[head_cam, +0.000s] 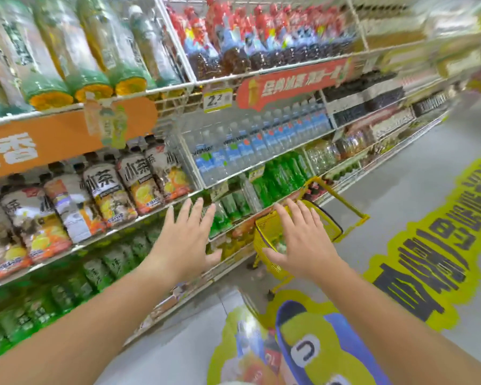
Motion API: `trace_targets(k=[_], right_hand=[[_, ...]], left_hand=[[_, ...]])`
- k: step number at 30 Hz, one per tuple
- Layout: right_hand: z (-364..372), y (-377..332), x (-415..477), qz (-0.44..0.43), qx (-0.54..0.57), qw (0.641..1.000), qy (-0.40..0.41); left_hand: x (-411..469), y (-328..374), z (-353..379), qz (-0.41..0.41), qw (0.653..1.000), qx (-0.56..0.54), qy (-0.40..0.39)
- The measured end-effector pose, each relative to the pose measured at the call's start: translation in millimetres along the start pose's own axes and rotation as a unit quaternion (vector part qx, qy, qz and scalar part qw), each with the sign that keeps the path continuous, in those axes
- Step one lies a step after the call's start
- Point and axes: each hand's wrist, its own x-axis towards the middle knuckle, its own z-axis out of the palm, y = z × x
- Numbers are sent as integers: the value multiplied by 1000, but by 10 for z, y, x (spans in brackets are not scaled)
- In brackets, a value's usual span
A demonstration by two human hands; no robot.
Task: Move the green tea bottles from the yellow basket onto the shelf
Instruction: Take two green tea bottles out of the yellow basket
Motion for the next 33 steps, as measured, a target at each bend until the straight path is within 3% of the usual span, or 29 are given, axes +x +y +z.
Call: trace_targets(k=[14,25,33], right_hand=[[-143,2027,-70,48,24,998,30],[-110,3177,704,43,1,999,-5],[28,4053,1683,25,-7,999,-32]], left_hand=[[1529,1748,-441,21,1000,-22,0],[2921,2275,-262,44,998,-50,0],[4046,2327,-15,-1,997,-71,5]])
